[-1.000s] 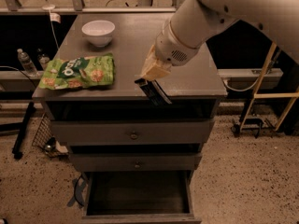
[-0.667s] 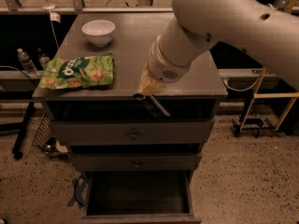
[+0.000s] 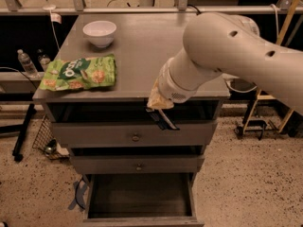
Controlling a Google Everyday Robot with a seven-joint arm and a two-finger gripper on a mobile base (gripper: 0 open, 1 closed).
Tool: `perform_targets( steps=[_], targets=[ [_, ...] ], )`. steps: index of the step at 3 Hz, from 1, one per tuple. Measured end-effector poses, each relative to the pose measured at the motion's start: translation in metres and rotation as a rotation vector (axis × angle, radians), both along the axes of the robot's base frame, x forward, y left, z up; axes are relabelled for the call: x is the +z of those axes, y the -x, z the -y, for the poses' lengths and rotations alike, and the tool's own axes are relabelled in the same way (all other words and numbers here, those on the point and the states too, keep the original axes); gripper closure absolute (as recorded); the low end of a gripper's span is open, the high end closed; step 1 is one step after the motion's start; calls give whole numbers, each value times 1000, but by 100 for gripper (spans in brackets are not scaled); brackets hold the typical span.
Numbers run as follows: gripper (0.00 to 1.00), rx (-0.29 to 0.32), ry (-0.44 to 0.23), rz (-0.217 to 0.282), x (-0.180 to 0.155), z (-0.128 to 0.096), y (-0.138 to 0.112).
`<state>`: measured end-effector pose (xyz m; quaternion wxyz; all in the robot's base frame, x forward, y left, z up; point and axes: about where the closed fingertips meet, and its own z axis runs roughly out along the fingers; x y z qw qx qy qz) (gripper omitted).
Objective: Place rxbar blueberry into bottom drawer
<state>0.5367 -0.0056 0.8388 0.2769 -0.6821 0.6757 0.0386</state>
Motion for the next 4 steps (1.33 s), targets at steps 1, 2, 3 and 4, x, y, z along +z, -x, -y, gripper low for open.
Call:
perform_targets(
  steps=[1,2,3,4],
  targets=[
    [100,-16,-83,-35,-21,12,-3],
    [100,-7,-79,-34,-25,13,-2],
    [100,59,-57,-29,-58,14,2],
    [100,93,-107,-27,-96,20,11]
  ],
)
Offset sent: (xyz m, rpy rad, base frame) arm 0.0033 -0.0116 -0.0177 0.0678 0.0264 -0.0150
